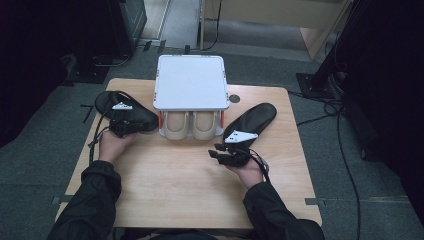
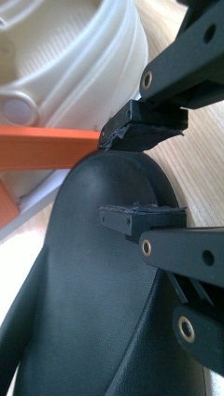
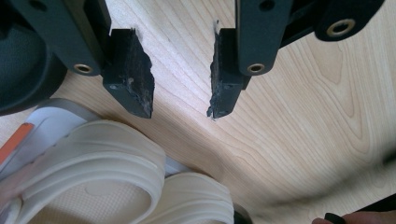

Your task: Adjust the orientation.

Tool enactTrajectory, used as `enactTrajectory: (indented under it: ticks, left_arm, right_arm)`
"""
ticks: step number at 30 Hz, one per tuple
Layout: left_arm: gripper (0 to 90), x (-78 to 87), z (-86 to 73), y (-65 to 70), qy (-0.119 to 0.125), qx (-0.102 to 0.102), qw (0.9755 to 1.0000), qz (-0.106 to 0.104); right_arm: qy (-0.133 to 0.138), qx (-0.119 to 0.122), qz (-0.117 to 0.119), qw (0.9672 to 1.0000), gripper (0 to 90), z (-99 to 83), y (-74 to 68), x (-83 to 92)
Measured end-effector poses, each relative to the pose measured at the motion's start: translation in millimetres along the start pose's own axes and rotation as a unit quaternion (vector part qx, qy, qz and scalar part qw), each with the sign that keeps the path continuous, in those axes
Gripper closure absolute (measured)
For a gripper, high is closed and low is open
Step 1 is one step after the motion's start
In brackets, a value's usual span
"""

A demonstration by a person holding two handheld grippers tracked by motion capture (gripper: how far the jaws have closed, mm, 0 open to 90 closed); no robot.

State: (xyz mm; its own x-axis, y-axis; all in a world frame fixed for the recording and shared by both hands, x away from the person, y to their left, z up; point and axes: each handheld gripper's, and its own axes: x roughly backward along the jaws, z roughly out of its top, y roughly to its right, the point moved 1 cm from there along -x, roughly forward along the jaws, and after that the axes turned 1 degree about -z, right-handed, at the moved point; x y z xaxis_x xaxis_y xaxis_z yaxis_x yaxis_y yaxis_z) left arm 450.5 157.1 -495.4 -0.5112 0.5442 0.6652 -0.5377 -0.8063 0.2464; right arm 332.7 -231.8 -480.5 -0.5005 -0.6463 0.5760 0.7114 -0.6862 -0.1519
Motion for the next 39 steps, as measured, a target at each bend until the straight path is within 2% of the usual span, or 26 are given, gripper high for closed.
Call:
enactTrajectory:
  ticks: [9,12,16,21,25,39]
  left_arm:
    - [61.9,-0.3,-2.8,-3.3,0.001,0.006,1.0,-0.007]
    - [63.8,2.7,-7.1,-1.8,0.005,0.001,1.0,-0.003]
    - [64.4,8.2,-11.2,-3.2,0.002,0.009,0.9999,-0.009]
    - [64.8,13.3,-14.7,-1.9,-0.006,0.007,0.9999,-0.008]
    - [65.4,19.3,-20.0,-4.2,-0.004,0.019,0.9997,-0.015]
    - [65.8,38.9,-37.4,-7.9,-0.002,0.034,0.9992,-0.02]
  right_arm:
    - [-0.004,-0.004,-0.003,1.0,59.9,-2.4,0.7,0.2]
    - [-0.004,-0.003,-0.004,1.0,59.9,-2.6,0.8,0.3]
    - [-0.003,-0.004,-0.003,1.0,59.9,-2.4,0.8,0.3]
    - [-0.001,-0.004,-0.001,1.0,59.9,-2.2,0.5,-0.2]
    - [-0.002,-0.008,0.004,1.0,60.0,-2.0,2.4,-2.5]
    - [0.0,-0.009,0.018,0.9998,60.0,7.5,5.3,-14.8]
